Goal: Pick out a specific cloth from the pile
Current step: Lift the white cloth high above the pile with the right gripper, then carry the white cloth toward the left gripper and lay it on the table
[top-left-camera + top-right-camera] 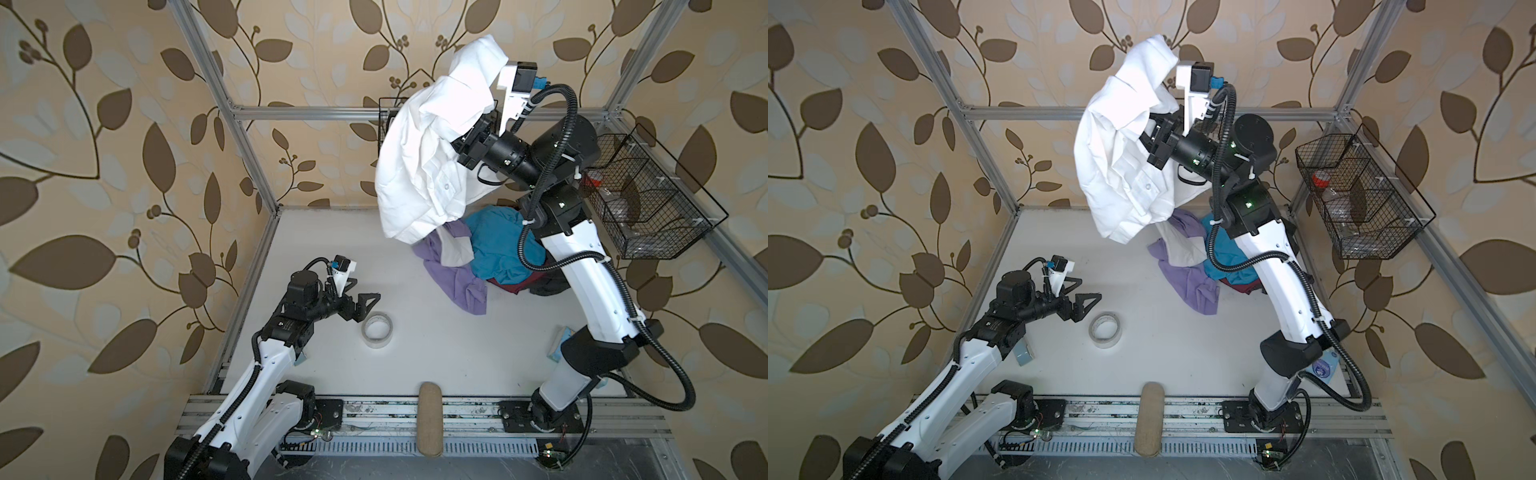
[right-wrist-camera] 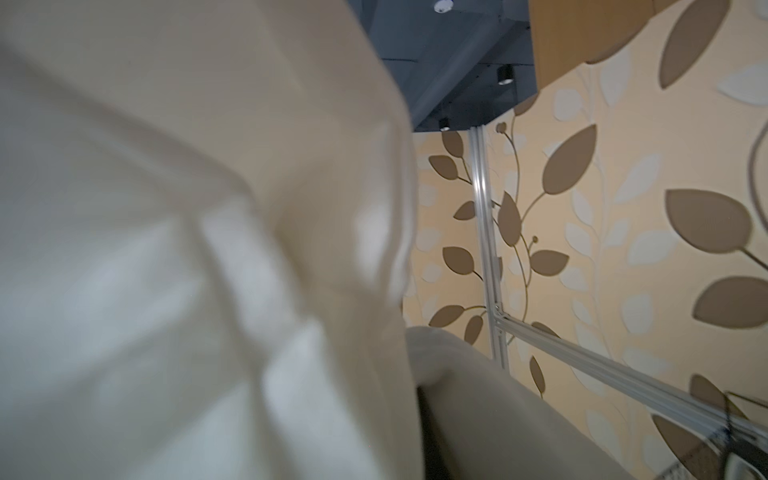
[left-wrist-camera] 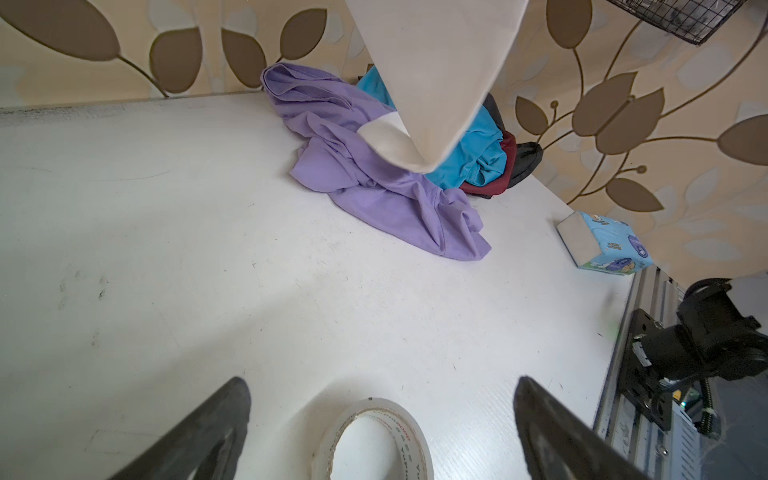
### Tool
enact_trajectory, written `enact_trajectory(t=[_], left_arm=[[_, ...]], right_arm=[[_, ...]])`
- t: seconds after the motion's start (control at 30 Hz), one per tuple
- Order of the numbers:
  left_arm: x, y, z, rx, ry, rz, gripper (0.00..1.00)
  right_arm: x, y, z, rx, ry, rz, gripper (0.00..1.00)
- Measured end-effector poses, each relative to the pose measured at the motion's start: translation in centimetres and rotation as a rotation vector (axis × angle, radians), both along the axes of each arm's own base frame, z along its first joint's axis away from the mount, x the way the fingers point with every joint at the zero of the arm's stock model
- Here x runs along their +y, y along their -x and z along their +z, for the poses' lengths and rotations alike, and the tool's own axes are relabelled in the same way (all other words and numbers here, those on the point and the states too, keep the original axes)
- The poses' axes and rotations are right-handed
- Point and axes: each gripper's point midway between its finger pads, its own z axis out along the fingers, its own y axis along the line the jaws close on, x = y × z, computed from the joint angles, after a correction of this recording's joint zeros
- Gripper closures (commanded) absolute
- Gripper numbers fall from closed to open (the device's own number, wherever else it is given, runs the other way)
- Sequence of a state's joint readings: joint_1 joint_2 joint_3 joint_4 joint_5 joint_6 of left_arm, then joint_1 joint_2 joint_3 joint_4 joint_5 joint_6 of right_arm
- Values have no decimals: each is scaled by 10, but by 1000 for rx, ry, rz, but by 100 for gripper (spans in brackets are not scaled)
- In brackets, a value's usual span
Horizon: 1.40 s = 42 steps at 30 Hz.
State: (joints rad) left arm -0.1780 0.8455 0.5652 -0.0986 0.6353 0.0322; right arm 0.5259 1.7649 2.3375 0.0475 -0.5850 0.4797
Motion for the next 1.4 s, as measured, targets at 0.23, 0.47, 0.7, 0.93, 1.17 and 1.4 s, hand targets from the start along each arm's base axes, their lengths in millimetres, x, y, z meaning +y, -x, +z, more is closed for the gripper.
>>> enact_trajectory(t=[0.23,0.47,0.7,0.93,1.17,1.4], left_arm=[[-1,2,0,-11,6,-8,4],[-1,2,0,-17,1,-14,3],[-1,1,-2,-18,-5,-16,3],[-1,1,-1,-18,-5,-16,3],[-1,1,-2,-18,-5,-16,2],[-1,1,-2,-18,-5,-16,2]], right_arm=[[67,-48,-39,11,-47,141,100],[137,-150,-199,308,51,200,100],[148,-174,-350,607,240,168,100],[110,-140,-406,707,409,56,100],[89,-128,-444,732,514,-28,100],[96,-151,-560,898,680,-69,100]])
